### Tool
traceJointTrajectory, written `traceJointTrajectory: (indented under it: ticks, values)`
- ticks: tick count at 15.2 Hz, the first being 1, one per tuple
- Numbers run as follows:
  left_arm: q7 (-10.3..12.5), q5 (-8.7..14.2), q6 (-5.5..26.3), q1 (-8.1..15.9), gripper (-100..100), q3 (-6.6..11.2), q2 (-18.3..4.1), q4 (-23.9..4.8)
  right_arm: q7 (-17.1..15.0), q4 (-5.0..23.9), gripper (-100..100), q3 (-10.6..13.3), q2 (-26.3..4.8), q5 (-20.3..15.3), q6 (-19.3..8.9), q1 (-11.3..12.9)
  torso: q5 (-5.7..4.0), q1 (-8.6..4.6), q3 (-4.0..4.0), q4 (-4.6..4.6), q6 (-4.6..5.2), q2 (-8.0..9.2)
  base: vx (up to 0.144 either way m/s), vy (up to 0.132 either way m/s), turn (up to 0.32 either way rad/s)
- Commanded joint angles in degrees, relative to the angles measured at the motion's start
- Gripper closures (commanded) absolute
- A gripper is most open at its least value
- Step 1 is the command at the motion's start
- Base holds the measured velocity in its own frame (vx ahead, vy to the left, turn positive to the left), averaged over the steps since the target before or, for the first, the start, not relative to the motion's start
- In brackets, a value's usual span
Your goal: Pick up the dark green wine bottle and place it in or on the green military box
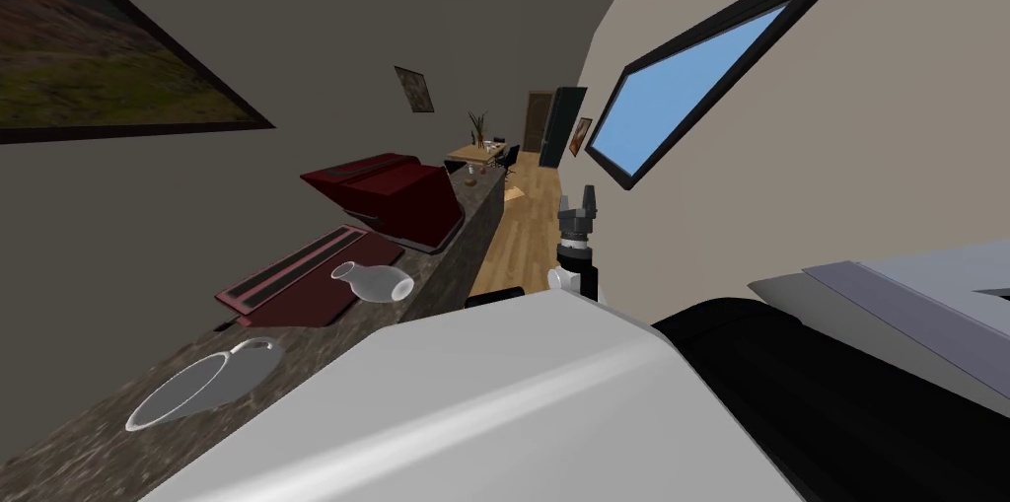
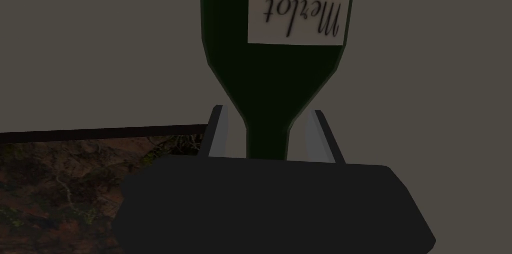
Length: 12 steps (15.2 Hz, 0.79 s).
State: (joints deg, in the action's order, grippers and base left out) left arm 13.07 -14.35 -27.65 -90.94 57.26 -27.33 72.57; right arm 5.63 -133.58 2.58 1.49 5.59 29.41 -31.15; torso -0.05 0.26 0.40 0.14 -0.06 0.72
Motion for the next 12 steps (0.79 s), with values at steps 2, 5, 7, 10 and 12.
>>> traceJointTrajectory:
  ticks: [2, 5, 7, 10, 12]
  values:
    - [2.6, 0.6, 0.1, -3.1, 100, 0.86, -1.0, 1.0, 0.0, 0.0, 0, 0.0, 0.0, 0.0, 0.0, 0.0, -0.03, 0.09, 0.02, 0.0, -0.04, 0.05, -0.087, 0.056, -0.004]
    - [4.9, 1.2, -0.1, -5.9, 100, 1.56, -2.0, 1.7, 0.0, 0.0, 0, 0.0, 0.0, 0.0, 0.0, 0.0, -0.08, 0.14, 0.12, 0.01, -0.12, 0.22, -0.106, 0.042, 0.001]
    - [6.4, 1.6, -0.1, -7.8, 100, 1.99, -2.7, 2.0, 0.0, 0.0, 0, 0.0, 0.0, 0.0, 0.0, 0.0, -0.11, 0.19, 0.16, 0.01, -0.13, 0.32, -0.111, 0.06, -0.002]
    - [8.7, 2.2, -0.2, -10.4, 100, 2.58, -3.6, 2.6, 0.0, 0.0, 0, 0.0, 0.0, 0.0, 0.0, 0.0, -0.12, 0.19, 0.11, -0.03, -0.17, 0.24, -0.094, 0.061, -0.004]
    - [10.1, 2.6, -0.2, -12.0, 100, 2.94, -4.2, 2.9, 0.0, 0.0, 0, 0.0, 0.0, 0.0, 0.0, 0.0, -0.15, 0.17, 0.07, -0.07, -0.18, 0.22, -0.107, 0.052, -0.003]
